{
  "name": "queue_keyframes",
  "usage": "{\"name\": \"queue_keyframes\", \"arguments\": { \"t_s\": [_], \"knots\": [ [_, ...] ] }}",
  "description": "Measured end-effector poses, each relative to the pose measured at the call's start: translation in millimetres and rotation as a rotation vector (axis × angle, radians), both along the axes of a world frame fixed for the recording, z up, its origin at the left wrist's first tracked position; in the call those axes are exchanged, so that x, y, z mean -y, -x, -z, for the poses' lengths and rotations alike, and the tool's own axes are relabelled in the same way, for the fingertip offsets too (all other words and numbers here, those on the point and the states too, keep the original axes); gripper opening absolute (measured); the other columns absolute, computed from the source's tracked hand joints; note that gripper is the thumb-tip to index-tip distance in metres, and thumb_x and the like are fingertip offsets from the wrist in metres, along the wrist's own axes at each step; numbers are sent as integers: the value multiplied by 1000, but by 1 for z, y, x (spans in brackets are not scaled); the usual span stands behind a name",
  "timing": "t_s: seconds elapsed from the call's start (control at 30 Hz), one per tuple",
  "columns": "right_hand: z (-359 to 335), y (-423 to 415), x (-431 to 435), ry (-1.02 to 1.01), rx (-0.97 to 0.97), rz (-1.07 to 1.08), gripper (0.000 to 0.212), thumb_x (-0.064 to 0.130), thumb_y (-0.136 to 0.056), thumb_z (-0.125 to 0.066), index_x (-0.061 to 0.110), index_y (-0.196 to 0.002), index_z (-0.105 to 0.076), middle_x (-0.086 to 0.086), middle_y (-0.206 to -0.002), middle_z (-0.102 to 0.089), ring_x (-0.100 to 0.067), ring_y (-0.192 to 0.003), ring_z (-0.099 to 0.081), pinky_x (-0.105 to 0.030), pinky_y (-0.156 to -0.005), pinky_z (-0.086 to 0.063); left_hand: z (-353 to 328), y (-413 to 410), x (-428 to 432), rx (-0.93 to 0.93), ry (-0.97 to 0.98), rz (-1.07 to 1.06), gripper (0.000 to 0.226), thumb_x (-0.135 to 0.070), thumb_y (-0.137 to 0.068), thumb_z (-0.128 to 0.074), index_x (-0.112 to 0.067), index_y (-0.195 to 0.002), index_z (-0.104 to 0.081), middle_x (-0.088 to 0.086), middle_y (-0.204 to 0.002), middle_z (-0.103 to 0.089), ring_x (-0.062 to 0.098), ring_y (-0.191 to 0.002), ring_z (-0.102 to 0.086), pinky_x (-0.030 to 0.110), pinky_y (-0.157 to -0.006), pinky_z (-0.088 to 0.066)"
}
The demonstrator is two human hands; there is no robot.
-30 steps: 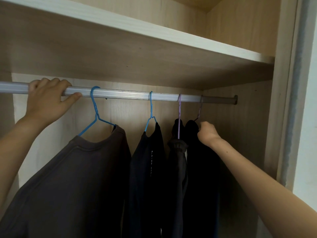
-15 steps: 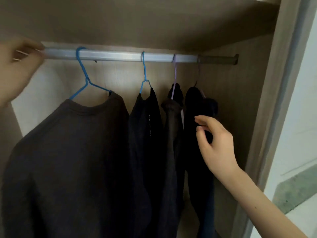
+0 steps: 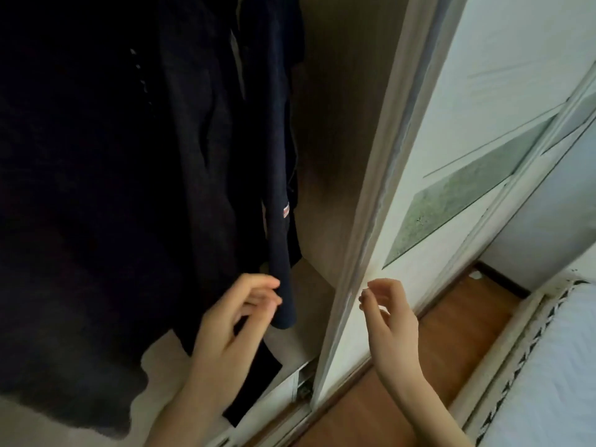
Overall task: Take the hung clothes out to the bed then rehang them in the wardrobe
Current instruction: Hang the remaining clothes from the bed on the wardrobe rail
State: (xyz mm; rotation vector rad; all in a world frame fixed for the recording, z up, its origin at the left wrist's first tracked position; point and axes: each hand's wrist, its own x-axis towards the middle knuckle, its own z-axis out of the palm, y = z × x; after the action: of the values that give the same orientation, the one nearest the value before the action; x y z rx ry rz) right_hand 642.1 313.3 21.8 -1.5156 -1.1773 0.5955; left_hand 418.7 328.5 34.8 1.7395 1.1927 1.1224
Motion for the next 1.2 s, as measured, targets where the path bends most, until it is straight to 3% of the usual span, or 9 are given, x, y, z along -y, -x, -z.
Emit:
{"name": "queue_keyframes", "arguments": {
  "t_s": [0.1,0.2,0.33,0.47,0.57,0.77,0.97,1.1,1.2],
  "knots": [
    [15,-19,-9,97,-18,63,27,29,-93,-58,24,-117,-47,3,-112,-57,-2,-100,-57,-7,-75,-44,4,-56,5,101,118,120,27,-39,-90,-51,-31,-114,-62,-11,-109,-68,9,-110,-62,23,-95,-48],
    [23,-30,-21,140,-12,-6,37,41,-93,-56,33,-126,-40,7,-121,-51,-5,-110,-52,-24,-92,-44,34,-97,-20,103,241,122,41,-49,-86,-49,-35,-124,-54,-15,-123,-61,-1,-118,-55,23,-102,-43],
    [33,-37,-33,92,56,-102,26,54,-88,-47,39,-109,-46,11,-111,-57,-5,-107,-55,-30,-92,-47,55,-132,-42,175,278,80,37,-44,-89,-51,-36,-125,-54,-11,-124,-62,2,-116,-58,26,-100,-47],
    [37,-39,-39,87,174,-125,10,44,-94,-49,37,-94,-43,11,-98,-53,-6,-95,-55,-30,-81,-47,60,-145,-45,221,266,3,30,-38,-93,-51,-38,-123,-54,1,-124,-60,8,-113,-61,35,-97,-51],
    [34,-38,-37,83,223,-134,13,43,-95,-49,37,-87,-41,11,-94,-52,-4,-91,-55,-27,-76,-45,61,-147,-40,249,228,-51,29,-36,-93,-52,-33,-121,-56,3,-122,-60,13,-112,-62,41,-96,-51],
    [31,-17,-20,79,248,-208,10,42,-93,-53,34,-93,-48,11,-98,-56,-2,-93,-58,-32,-77,-53,63,-122,-19,246,193,-114,27,-35,-95,-49,-27,-120,-56,0,-117,-60,13,-112,-60,39,-97,-50],
    [33,31,7,63,326,-340,25,45,-87,-61,25,-96,-49,9,-93,-57,-7,-89,-62,-37,-74,-55,58,-60,25,198,214,-150,29,-39,-96,-45,-30,-122,-53,-4,-122,-58,8,-114,-58,27,-99,-48],
    [33,59,21,30,407,-469,28,46,-84,-63,22,-89,-49,5,-88,-60,-11,-84,-65,-35,-68,-54,56,-10,65,105,103,-375,36,-36,-94,-49,-27,-128,-51,-8,-123,-57,6,-118,-55,26,-102,-45],
    [32,85,30,-23,489,-600,31,46,-84,-62,19,-85,-48,2,-83,-63,-14,-79,-66,-37,-61,-54,55,35,108,63,15,-648,34,-31,-93,-50,-31,-127,-49,-14,-123,-57,3,-121,-52,16,-100,-41]
  ]
}}
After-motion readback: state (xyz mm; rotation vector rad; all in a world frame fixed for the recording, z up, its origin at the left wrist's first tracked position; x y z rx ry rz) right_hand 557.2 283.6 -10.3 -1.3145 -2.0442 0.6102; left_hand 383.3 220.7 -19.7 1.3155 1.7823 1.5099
